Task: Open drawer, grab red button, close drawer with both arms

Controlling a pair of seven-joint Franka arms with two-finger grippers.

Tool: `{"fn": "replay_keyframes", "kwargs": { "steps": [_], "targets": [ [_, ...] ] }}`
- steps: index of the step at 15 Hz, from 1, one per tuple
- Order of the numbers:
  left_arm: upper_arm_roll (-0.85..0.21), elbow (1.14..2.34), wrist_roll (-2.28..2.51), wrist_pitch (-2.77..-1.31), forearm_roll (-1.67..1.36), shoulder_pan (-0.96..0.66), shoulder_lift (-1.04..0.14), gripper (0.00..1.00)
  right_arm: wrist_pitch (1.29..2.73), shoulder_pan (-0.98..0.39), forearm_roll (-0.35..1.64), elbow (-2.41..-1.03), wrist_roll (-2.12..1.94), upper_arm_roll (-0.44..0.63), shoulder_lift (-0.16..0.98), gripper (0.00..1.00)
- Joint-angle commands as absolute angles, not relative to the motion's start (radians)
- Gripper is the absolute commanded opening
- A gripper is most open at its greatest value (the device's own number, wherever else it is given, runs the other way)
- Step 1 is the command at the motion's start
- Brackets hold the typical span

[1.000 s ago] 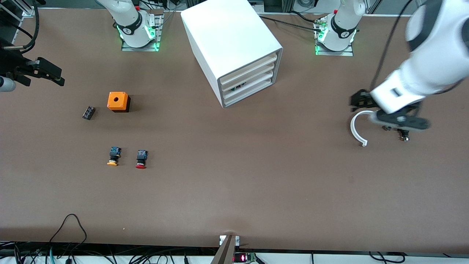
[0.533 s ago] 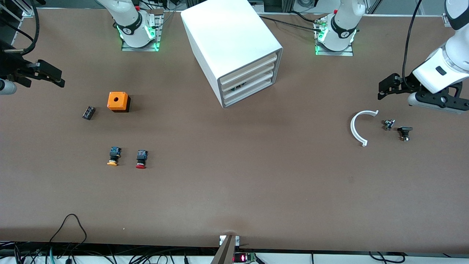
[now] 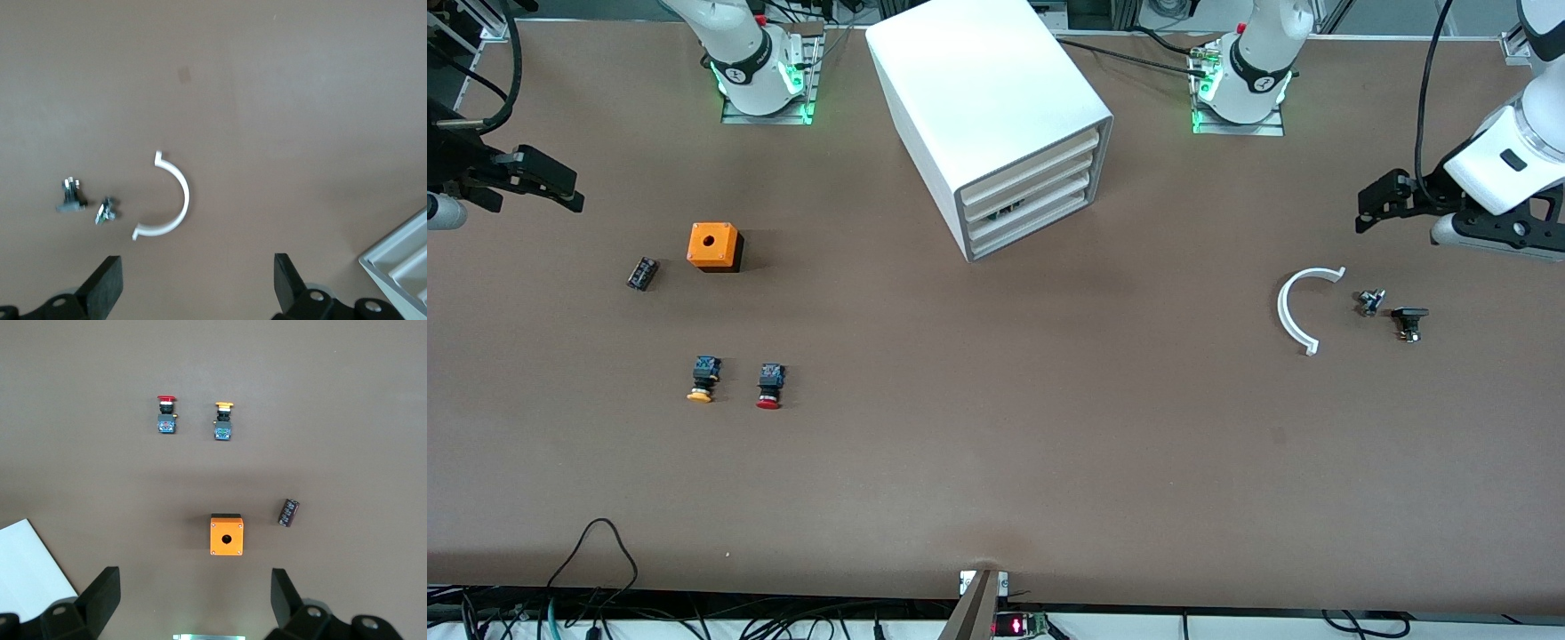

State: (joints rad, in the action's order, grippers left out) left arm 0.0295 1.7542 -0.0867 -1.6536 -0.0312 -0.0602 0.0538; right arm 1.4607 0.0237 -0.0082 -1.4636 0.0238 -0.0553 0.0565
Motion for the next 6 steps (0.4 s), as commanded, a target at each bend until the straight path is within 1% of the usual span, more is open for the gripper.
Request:
{"fn": "replay_keyframes", "kwargs": {
  "steps": [1,6],
  "targets": [
    [0.035,1.749,-0.035,-1.609,-0.003,-0.077,0.074,1.0,1.442,0.035,-0.011,-1.44,0.021,-0.066,0.061,1.0],
    [0.046,1.749,-0.054,-1.626,-0.005,-0.077,0.071,1.0,1.447,0.034,-0.012,-1.428,0.015,-0.066,0.061,1.0]
  ]
}}
